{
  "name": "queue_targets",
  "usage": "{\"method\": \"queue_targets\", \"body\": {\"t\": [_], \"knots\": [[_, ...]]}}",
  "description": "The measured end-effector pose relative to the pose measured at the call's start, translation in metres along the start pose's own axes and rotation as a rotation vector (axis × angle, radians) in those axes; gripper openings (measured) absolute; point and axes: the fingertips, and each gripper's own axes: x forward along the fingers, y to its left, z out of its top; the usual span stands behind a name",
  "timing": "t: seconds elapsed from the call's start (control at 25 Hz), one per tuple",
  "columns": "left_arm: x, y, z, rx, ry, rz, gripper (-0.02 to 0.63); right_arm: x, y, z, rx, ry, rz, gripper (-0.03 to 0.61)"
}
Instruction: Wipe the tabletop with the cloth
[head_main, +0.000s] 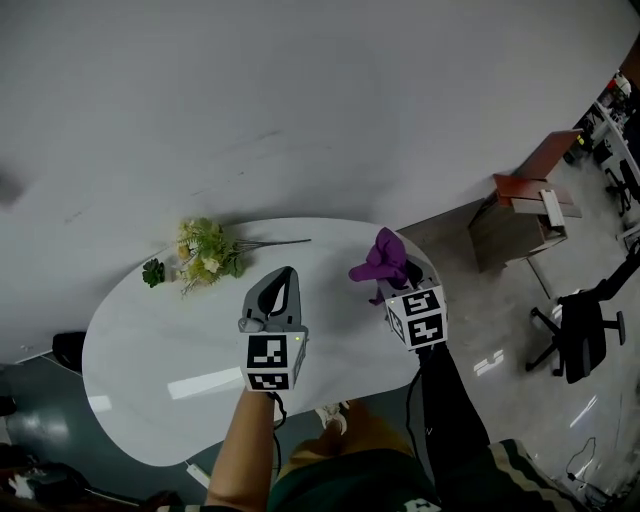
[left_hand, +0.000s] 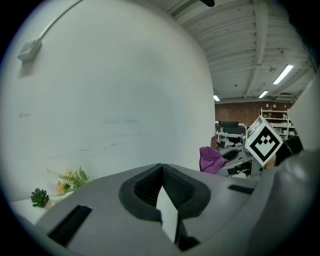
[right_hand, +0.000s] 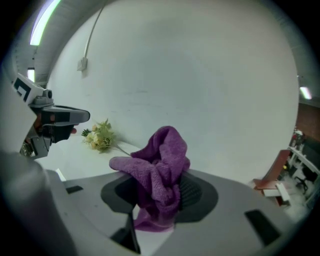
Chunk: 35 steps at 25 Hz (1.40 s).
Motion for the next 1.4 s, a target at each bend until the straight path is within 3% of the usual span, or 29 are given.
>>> {"method": "queue_targets", "body": {"t": [0.2,0.36,0.52,0.6,0.64,0.72,0.76,1.04,1.4], "knots": [[0.038,-0.002,-0.010,-0.016,0.043,-0.009,0.000,0.047,-0.021,-0.021,-0.007,0.058,0.027,0.189],[0.059,-0.004,-0.017,-0.017,0.069,-0.020,0.000,0.074,-0.026,-0.056,-0.020,0.187,0.063,0.289],[0.068,-0.008,-0.032,-0.040,0.110,-0.026,0.000,0.066,-0.031,-0.059,-0.001,0.174,0.075,0.313],[0.070,-0.009,-0.038,-0.043,0.114,-0.023,0.000,0.063,-0.038,-0.055,-0.011,0.150,0.054,0.294],[0.071,-0.009,-0.041,-0.045,0.119,-0.020,0.000,0.063,-0.043,-0.053,-0.020,0.140,0.033,0.256],[0.072,-0.008,-0.049,-0.051,0.136,-0.012,0.000,0.068,-0.051,-0.058,-0.031,0.149,0.005,0.118],[0.072,-0.007,-0.053,-0.052,0.145,-0.007,0.000,0.072,-0.052,-0.063,-0.034,0.166,0.006,0.101],[0.063,0.008,-0.066,-0.067,0.177,0.039,0.000,0.078,-0.045,-0.069,-0.023,0.185,-0.004,0.081],[0.019,0.060,-0.076,-0.075,0.155,0.132,0.000,0.086,0.023,-0.063,-0.032,0.196,0.098,0.081]]}}
